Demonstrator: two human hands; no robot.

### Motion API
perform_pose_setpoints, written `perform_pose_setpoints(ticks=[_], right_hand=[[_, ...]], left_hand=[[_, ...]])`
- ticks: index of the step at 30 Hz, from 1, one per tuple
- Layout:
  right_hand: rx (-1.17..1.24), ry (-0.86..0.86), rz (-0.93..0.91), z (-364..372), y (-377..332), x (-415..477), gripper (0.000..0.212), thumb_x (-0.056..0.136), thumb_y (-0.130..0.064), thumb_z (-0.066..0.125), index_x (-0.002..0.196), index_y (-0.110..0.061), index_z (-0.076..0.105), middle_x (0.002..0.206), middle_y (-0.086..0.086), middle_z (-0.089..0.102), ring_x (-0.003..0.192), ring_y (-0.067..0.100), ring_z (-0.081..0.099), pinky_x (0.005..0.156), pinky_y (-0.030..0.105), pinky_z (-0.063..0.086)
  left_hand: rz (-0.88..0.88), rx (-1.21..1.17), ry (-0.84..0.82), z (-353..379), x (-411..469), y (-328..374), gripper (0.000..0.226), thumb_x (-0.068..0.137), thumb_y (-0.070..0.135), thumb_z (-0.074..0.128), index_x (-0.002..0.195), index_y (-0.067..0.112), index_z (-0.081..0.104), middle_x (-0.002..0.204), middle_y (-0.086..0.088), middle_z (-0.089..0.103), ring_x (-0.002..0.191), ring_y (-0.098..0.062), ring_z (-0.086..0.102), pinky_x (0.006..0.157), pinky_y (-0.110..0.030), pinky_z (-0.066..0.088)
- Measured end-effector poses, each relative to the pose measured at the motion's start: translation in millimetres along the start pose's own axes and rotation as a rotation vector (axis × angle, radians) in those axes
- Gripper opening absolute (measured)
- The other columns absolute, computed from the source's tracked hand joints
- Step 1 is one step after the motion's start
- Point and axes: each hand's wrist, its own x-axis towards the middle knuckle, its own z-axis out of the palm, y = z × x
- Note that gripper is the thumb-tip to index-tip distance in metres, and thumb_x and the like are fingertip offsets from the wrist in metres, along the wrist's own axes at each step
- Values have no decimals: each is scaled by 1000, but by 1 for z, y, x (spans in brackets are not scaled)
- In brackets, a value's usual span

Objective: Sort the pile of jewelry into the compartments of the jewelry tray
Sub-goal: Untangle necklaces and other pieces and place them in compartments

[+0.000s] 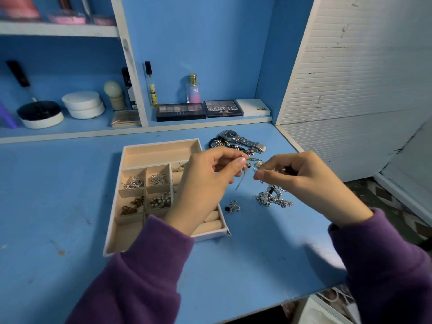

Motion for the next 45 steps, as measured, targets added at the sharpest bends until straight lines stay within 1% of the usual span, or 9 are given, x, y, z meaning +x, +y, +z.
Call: perform_pose_setpoints(ticks=[2,11,15,20,27,30,35,38,45], right_hand=[[30,59,-2,-1,1,1,11,80,-20,69,70,-17,71,52,0,35,44,9,26,42,12,23],[50,134,-45,-1,-2,3,11,80,-18,67,70,-15,70,57,7,32,54,17,28,48,20,25],[56,58,-66,-2,-4,1,13,80,-13,67,67,-15,69,53,6,32,49,13,26,44,15,23],[-11,-83,-106,2,-5,-4,11,80,-15,67,70,-13,68,61,28,40,51,18,30,46,21,27],[75,2,-83,0,-1,-6,14,84,-14,63,72,-16,69,56,8,33,52,14,28,46,16,25],[112,73,-72,2,1,-4,12,85,-16,63,75,-12,68,56,8,30,54,18,27,51,25,27],[127,165,-97,6,5,2,12,83,-18,66,74,-10,66,55,12,31,48,12,25,43,14,25],[153,140,-118,8,7,2,13,80,-23,66,74,-12,66,59,22,33,49,13,26,45,14,26],[100,-45,-96,7,8,0,11,79,-21,71,71,-14,69,55,14,28,50,12,24,45,14,22]], left_hand=[[-26,-27,-25,0,0,0,12,85,10,61,86,20,68,75,2,69,66,-3,62,62,-16,52],[-81,-112,-89,-1,-2,0,15,87,8,58,90,17,69,75,1,69,67,-4,61,68,-18,53],[-62,-115,-43,-2,-1,-1,15,86,7,59,86,19,69,74,1,69,66,-3,61,66,-16,52],[-37,-94,-20,2,-1,-1,13,87,6,58,87,16,67,74,1,68,64,0,61,66,-15,52],[-4,-56,-74,-5,-3,-3,17,87,11,58,85,25,67,73,8,68,70,-3,61,64,-16,50],[12,1,-100,-5,-4,-5,16,87,13,59,87,26,68,74,9,69,71,-4,61,64,-15,50],[21,-49,-81,-3,-3,-8,15,84,11,62,90,24,68,73,6,71,74,-7,65,68,-16,51],[3,-78,-77,-4,-2,-10,16,84,9,62,89,23,68,74,6,71,75,-6,65,69,-17,51],[7,-147,-65,-8,0,-8,13,86,7,59,95,13,66,80,-2,70,76,-6,66,66,-19,53]])
